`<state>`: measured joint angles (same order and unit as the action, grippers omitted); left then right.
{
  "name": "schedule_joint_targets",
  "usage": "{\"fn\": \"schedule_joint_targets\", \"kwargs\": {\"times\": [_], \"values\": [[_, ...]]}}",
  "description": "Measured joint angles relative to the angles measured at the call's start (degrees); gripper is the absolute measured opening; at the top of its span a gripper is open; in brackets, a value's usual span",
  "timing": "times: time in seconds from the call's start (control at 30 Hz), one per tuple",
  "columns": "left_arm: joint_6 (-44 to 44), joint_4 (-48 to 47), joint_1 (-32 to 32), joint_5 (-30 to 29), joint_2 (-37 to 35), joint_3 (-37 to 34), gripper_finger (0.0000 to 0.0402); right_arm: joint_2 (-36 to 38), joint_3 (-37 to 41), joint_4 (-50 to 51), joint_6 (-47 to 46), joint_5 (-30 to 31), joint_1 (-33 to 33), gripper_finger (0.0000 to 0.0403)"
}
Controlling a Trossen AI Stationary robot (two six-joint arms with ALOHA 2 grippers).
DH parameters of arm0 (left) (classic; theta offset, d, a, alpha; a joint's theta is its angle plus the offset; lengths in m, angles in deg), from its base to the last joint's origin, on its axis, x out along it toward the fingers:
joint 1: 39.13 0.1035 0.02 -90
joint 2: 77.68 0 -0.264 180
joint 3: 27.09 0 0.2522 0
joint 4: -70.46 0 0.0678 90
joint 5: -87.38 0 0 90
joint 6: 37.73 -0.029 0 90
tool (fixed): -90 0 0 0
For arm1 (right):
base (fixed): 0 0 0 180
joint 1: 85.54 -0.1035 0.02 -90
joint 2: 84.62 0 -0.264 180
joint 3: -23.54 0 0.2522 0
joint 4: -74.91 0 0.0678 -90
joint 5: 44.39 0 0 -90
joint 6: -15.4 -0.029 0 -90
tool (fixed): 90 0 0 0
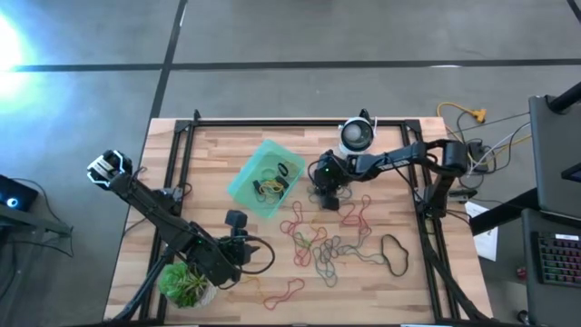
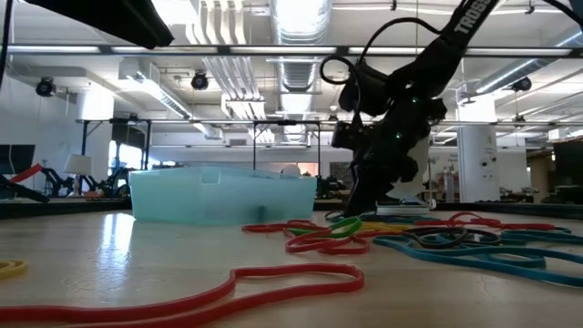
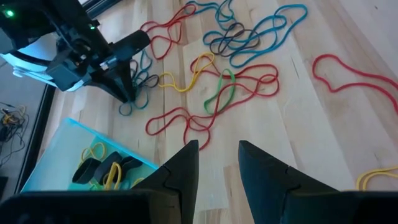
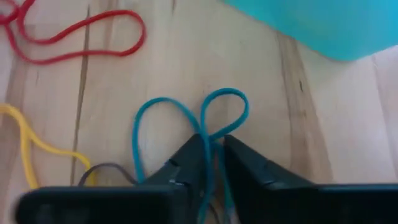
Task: Pick and place rubber bands into bin
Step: Put the blue rubber band into the green bin
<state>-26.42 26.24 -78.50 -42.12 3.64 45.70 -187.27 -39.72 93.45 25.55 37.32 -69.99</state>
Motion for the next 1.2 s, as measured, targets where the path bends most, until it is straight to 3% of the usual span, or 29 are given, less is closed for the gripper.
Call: {"fn": "schedule_joint_targets", "kwargs": {"times": [0.07, 0.17, 0.5, 0.7, 0.87, 1.2], "values": [[0.0, 0.0, 0.0, 0.0, 0.0, 0.0, 0.0098, 1.3, 0.1, 0.7, 0.8, 0.9, 0.0, 0.002], [0.1, 0.0, 0.0, 0.0, 0.0, -0.1, 0.0098, 3.8, 0.1, 0.7, 0.5, 1.4, -0.2, 0.0011], [0.1, 0.0, 0.0, 0.0, 0.0, -0.1, 0.0098, 11.7, 0.1, -0.6, 0.8, 1.7, -1.3, 0.0009], [-0.1, -0.1, 0.0, 0.0, 0.0, -0.1, 0.0098, 15.4, 0.1, -6.6, 2.3, 2.6, -1.2, 0.0009], [-0.1, 0.1, 0.0, -0.1, 0.0, 0.0, 0.0098, 14.6, 0.1, -17.3, 2.3, 2.5, -0.5, 0.0009], [-0.1, 0.0, 0.0, -0.2, 0.0, -0.1, 0.0098, 6.6, 0.1, -24.4, -1.0, 2.3, 2.6, 0.0009]]}}
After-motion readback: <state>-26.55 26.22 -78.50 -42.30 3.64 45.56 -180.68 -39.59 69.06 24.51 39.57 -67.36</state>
